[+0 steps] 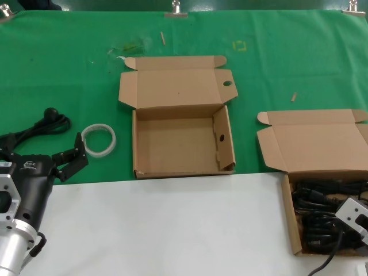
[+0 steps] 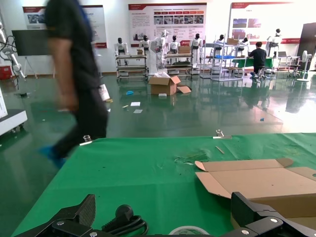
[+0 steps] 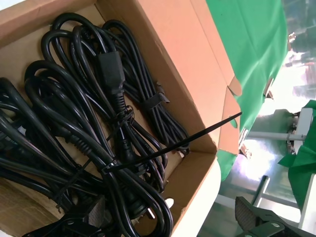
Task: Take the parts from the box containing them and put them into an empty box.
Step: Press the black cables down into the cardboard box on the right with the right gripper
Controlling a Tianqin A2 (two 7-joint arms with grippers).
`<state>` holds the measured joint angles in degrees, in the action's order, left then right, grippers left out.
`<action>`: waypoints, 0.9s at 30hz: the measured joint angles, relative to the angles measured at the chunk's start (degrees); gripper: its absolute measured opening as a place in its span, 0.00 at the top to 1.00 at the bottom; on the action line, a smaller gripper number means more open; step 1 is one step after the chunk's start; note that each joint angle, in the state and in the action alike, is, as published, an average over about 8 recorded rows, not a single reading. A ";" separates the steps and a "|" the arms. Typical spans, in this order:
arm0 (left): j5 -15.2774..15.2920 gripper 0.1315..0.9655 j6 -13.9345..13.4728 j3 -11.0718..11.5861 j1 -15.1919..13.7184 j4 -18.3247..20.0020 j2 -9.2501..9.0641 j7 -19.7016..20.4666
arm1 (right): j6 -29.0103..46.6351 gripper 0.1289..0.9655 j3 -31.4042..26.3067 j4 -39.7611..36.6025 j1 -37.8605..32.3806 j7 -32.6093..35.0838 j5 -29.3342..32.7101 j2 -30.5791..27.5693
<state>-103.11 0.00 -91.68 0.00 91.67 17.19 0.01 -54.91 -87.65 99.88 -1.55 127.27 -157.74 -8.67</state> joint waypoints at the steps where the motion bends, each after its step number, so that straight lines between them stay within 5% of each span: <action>1: 0.00 0.00 0.00 0.00 0.00 0.00 0.00 0.00 | 0.07 0.04 0.05 -0.13 -0.01 -0.03 0.00 0.00; 12: 0.00 0.00 0.00 0.00 0.00 0.00 0.00 0.00 | 0.70 0.18 0.62 -1.33 -0.07 0.05 0.00 0.00; 27: -0.01 0.00 0.00 0.00 0.00 0.00 0.00 0.00 | 0.90 0.58 0.73 -2.16 -0.20 -0.10 0.00 0.00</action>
<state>-103.12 0.00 -91.68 0.00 91.67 17.19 0.01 -54.01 -86.91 97.72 -1.76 127.16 -157.74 -8.67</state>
